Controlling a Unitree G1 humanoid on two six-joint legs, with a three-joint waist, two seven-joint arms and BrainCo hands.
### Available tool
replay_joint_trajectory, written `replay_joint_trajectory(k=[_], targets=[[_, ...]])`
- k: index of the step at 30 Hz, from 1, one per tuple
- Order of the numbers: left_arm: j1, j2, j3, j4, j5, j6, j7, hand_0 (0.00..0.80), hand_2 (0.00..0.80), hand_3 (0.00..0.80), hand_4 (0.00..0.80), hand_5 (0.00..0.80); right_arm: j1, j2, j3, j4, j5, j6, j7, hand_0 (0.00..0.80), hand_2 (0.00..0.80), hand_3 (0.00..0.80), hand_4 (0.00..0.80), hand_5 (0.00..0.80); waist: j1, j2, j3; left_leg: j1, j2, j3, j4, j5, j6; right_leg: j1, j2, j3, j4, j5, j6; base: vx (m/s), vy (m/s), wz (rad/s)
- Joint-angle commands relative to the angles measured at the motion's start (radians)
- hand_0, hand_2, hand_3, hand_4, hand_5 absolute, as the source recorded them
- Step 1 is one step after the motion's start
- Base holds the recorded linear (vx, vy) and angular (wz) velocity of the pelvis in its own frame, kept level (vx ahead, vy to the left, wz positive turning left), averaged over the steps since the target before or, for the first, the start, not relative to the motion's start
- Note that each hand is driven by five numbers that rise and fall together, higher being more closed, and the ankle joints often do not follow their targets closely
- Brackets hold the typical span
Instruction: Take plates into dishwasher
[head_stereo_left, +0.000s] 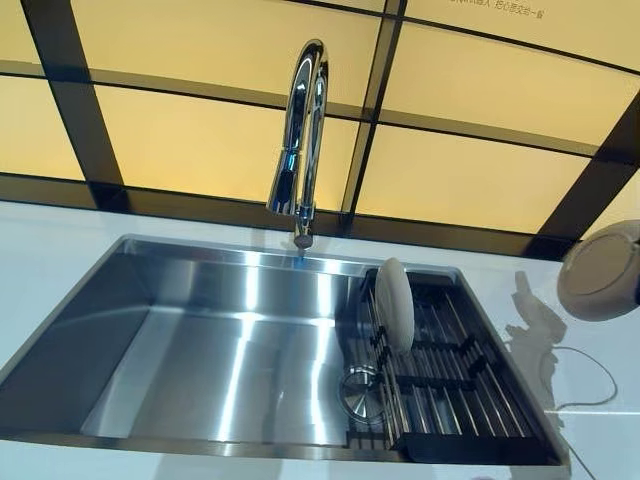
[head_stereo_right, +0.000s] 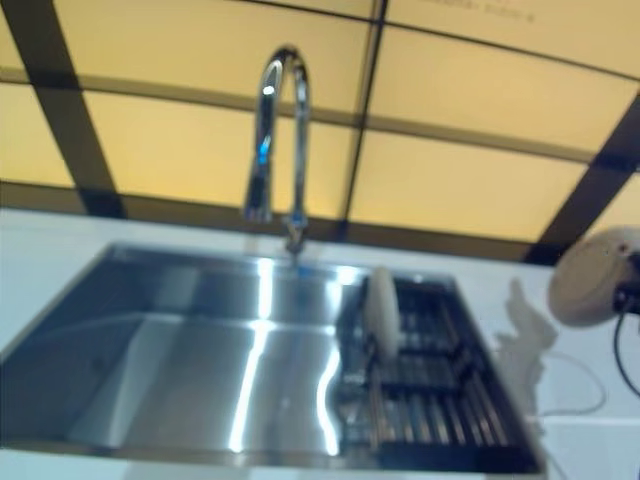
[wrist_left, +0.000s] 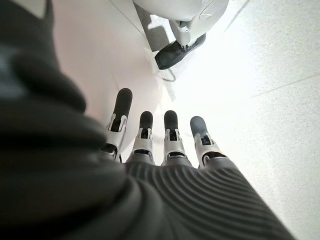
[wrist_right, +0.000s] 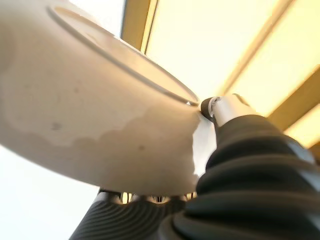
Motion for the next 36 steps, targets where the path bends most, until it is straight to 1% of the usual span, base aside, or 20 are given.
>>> replay_joint_trajectory(k=[1,7,11,14,17,18,19,20,21,23,25,26,27,28,31,32,33,34,35,36], targets=[[-0.042,0.045,-0.055,-0.001,-0.051,-0.023,0.01,0.0,0.0,0.0,0.0,0.0,0.005,-0.105,-0.081,0.019,0.018,-0.115,-0.048,0.8,0.8,0.8,0.8,0.8,0.007,-0.008,-0.042,0.023,-0.008,-0.001,0.012,-0.091,0.03,-0.021,-0.013,0.016,0.08,-0.024,0.105,0.0,0.055,-0.16],[-0.038,0.051,-0.062,-0.009,-0.049,-0.014,0.009,0.0,0.0,0.0,0.0,0.0,0.088,-0.136,-0.166,0.015,-0.011,-0.154,-0.077,0.8,0.8,0.8,0.8,0.8,-0.011,-0.008,-0.042,0.022,-0.01,0.015,0.022,-0.096,0.038,-0.045,-0.018,0.043,0.096,-0.009,0.12,0.003,0.084,-0.16],[-0.036,0.055,-0.072,-0.008,-0.038,-0.01,0.007,0.0,0.0,0.0,0.0,0.0,0.125,-0.178,-0.208,0.007,-0.069,-0.2,-0.101,0.8,0.8,0.8,0.8,0.8,-0.029,-0.011,-0.041,0.016,-0.013,0.026,0.046,-0.11,0.046,-0.072,-0.027,0.066,0.111,0.008,0.132,0.032,0.126,-0.18],[-0.032,0.053,-0.078,-0.01,-0.007,-0.003,-0.002,0.0,0.0,0.0,0.0,0.0,0.173,-0.201,-0.253,-0.019,-0.074,-0.217,-0.118,0.8,0.8,0.8,0.8,0.8,-0.05,-0.017,-0.04,0.01,-0.019,0.035,0.064,-0.12,0.05,-0.094,-0.033,0.091,0.121,0.03,0.144,0.061,0.102,-0.21],[-0.021,0.055,-0.087,-0.007,0.034,0.008,-0.017,0.0,0.0,0.0,0.0,0.0,0.252,-0.209,-0.322,-0.051,-0.083,-0.23,-0.117,0.8,0.8,0.8,0.8,0.8,-0.071,-0.027,-0.038,0.018,-0.017,0.055,0.062,-0.12,0.042,-0.121,-0.035,0.084,0.105,0.078,0.162,0.081,0.072,-0.37],[-0.012,0.059,-0.094,-0.006,0.037,0.013,-0.017,0.0,0.0,0.0,0.0,0.0,0.286,-0.205,-0.353,-0.08,-0.094,-0.233,-0.122,0.8,0.8,0.8,0.8,0.8,-0.08,-0.032,-0.032,0.029,-0.008,0.068,0.052,-0.113,0.034,-0.148,-0.033,0.061,0.112,0.103,0.17,0.051,0.044,-0.52],[-0.011,0.06,-0.094,-0.005,0.039,0.013,-0.017,0.0,0.0,0.0,0.0,0.0,0.294,-0.204,-0.361,-0.084,-0.101,-0.231,-0.123,0.8,0.8,0.8,0.8,0.8,-0.079,-0.033,-0.031,0.03,-0.007,0.072,0.049,-0.112,0.033,-0.152,-0.033,0.057,0.114,0.104,0.17,-0.038,0.027,-0.64],[-0.014,0.067,-0.09,-0.005,0.042,0.022,-0.015,0.0,0.0,0.0,0.0,0.0,0.319,-0.197,-0.382,-0.119,-0.124,-0.232,-0.137,0.8,0.8,0.8,0.8,0.8,-0.082,-0.037,-0.022,0.04,0.005,0.104,0.037,-0.106,0.029,-0.169,-0.035,0.01,0.13,0.11,0.172,-0.065,0.007,-0.47],[-0.015,0.069,-0.09,-0.005,0.045,0.023,-0.015,0.0,0.0,0.0,0.0,0.0,0.323,-0.195,-0.385,-0.123,-0.127,-0.234,-0.14,0.8,0.8,0.8,0.8,0.8,-0.082,-0.038,-0.022,0.041,0.006,0.109,0.035,-0.104,0.029,-0.172,-0.036,0.005,0.132,0.111,0.172,-0.107,0.013,-0.64],[-0.023,0.077,-0.078,-0.008,0.047,0.032,-0.02,0.0,0.0,0.0,0.0,0.0,0.344,-0.195,-0.399,-0.173,-0.109,-0.229,-0.149,0.8,0.8,0.8,0.8,0.8,-0.085,-0.042,-0.021,0.045,0.014,0.153,0.022,-0.098,0.028,-0.173,-0.048,-0.043,0.156,0.109,0.171,-0.128,-0.007,-0.67],[-0.028,0.077,-0.068,-0.009,0.053,0.034,-0.022,0.0,0.0,0.0,0.0,0.0,0.369,-0.192,-0.417,-0.214,-0.114,-0.224,-0.146,0.8,0.8,0.8,0.8,0.8,-0.085,-0.037,-0.025,0.043,0.028,0.193,0.017,-0.094,0.03,-0.153,-0.067,-0.075,0.196,0.087,0.166,-0.192,-0.049,-0.73],[-0.031,0.077,-0.064,-0.006,0.042,0.031,-0.023,0.0,0.0,0.0,0.0,0.0,0.387,-0.193,-0.433,-0.23,-0.11,-0.226,-0.123,0.8,0.8,0.8,0.8,0.8,-0.083,-0.029,-0.033,0.032,0.044,0.225,0.02,-0.084,0.029,-0.127,-0.085,-0.095,0.228,0.066,0.157,-0.191,-0.063,-0.82],[-0.031,0.077,-0.064,-0.005,0.045,0.029,-0.024,0.0,0.0,0.0,0.0,0.0,0.391,-0.193,-0.438,-0.233,-0.114,-0.222,-0.118,0.8,0.8,0.8,0.8,0.8,-0.082,-0.027,-0.035,0.031,0.047,0.232,0.02,-0.083,0.028,-0.122,-0.088,-0.098,0.233,0.061,0.156,-0.201,-0.066,-1.3],[-0.034,0.078,-0.067,0.001,0.033,0.02,-0.023,0.0,0.0,0.0,0.0,0.0,0.393,-0.181,-0.437,-0.242,-0.127,-0.229,-0.08,0.8,0.8,0.8,0.8,0.8,-0.076,-0.011,-0.048,0.031,0.068,0.252,0.015,-0.091,0.02,-0.085,-0.109,-0.115,0.266,0.023,0.162,-0.146,-0.052,-1.08],[-0.038,0.076,-0.07,0.004,0.015,0.016,-0.015,0.0,0.0,0.0,0.0,0.0,0.368,-0.169,-0.408,-0.246,-0.144,-0.233,-0.041,0.8,0.8,0.8,0.8,0.8,-0.062,-0.009,-0.067,0.008,0.086,0.302,0.033,-0.082,0.012,-0.027,-0.132,-0.138,0.262,-0.017,0.159,-0.207,-0.128,-0.69],[-0.044,0.076,-0.069,0.004,0.003,0.017,-0.012,0.0,0.0,0.0,0.0,0.0,0.352,-0.157,-0.385,-0.247,-0.155,-0.245,-0.021,0.8,0.8,0.8,0.8,0.8,-0.054,-0.013,-0.082,-0.016,0.097,0.33,0.044,-0.075,0.011,0.015,-0.136,-0.151,0.249,-0.043,0.159,-0.204,-0.191,-0.83],[-0.044,0.075,-0.066,0.005,0.005,0.013,-0.01,0.0,0.0,0.0,0.0,0.0,0.339,-0.153,-0.37,-0.245,-0.164,-0.246,-0.013,0.8,0.8,0.8,0.8,0.8,-0.052,-0.015,-0.088,-0.025,0.102,0.34,0.05,-0.074,0.01,0.028,-0.134,-0.153,0.241,-0.053,0.159,-0.26,-0.293,-1.03],[-0.049,0.073,-0.059,0.004,0.001,0.014,-0.006,0.0,0.0,0.0,0.0,0.0,0.331,-0.129,-0.344,-0.256,-0.173,-0.261,0.001,0.8,0.8,0.8,0.8,0.8,-0.047,-0.02,-0.104,-0.044,0.111,0.362,0.052,-0.063,0.006,0.071,-0.109,-0.159,0.188,-0.098,0.155,-0.199,-0.299,-0.98],[-0.048,0.072,-0.054,0.004,0.006,0.011,-0.002,0.0,0.0,0.0,0.0,0.0,0.323,-0.12,-0.33,-0.26,-0.173,-0.263,0.011,0.8,0.8,0.8,0.8,0.8,-0.047,-0.023,-0.109,-0.047,0.115,0.369,0.053,-0.057,0.002,0.087,-0.097,-0.16,0.161,-0.115,0.151,-0.259,-0.407,-1.09],[-0.057,0.067,-0.049,0.006,0.004,0.014,0.006,0.0,0.0,0.0,0.0,0.0,0.318,-0.096,-0.299,-0.282,-0.177,-0.271,0.02,0.8,0.8,0.8,0.8,0.8,-0.042,-0.029,-0.116,-0.058,0.122,0.394,0.066,-0.056,-0.005,0.1,-0.082,-0.189,0.12,-0.118,0.142,-0.197,-0.337,-1.18]])
